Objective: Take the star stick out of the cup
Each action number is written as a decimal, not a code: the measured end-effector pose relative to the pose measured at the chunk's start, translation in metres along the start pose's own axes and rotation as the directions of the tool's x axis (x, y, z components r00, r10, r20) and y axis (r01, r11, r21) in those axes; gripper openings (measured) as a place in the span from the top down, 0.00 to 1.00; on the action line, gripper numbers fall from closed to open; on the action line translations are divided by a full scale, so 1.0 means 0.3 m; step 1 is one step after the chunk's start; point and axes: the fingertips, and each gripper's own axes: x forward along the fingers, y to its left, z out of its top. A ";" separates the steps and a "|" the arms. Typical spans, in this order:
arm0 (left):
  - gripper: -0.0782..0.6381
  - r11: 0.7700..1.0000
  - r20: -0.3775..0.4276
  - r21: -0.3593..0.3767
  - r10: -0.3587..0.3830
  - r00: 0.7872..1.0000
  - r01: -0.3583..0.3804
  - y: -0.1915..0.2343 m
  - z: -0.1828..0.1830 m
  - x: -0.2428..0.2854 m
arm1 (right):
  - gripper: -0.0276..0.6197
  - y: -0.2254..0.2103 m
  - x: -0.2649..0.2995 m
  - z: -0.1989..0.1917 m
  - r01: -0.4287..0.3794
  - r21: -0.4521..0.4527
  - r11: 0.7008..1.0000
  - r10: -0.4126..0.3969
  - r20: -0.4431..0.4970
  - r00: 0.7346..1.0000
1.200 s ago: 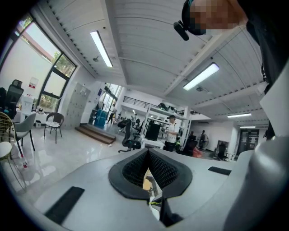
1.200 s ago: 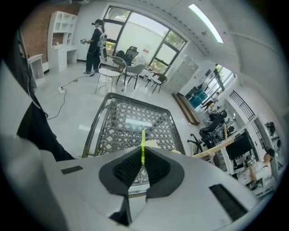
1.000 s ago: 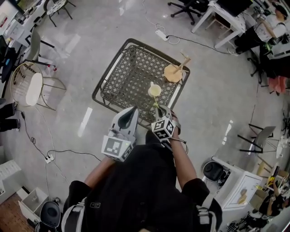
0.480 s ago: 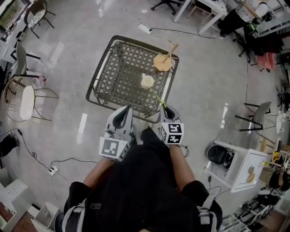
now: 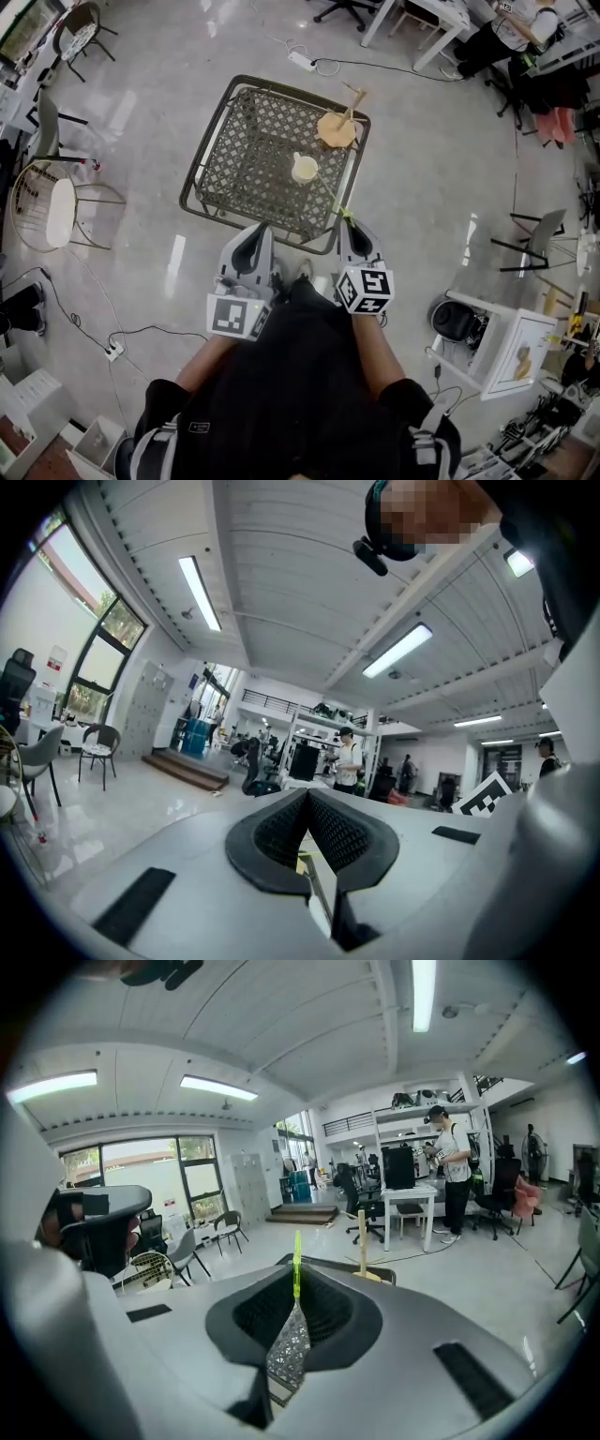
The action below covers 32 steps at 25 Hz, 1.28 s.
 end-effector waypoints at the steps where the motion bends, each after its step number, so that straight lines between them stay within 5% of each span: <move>1: 0.87 1.000 0.004 0.005 0.005 1.000 -0.005 -0.004 0.004 0.001 | 0.92 -0.003 -0.009 0.010 0.001 0.001 1.000 -0.001 0.010 1.000; 14: 0.87 0.999 0.004 0.036 0.008 1.000 -0.008 -0.131 0.003 0.006 | 0.92 -0.001 -0.218 0.039 -0.024 0.009 1.000 0.024 0.080 0.997; 32: 0.87 0.999 0.007 0.050 0.004 1.000 -0.005 -0.201 -0.003 0.031 | 0.92 -0.053 -0.256 0.039 -0.031 0.015 0.999 0.029 0.107 0.994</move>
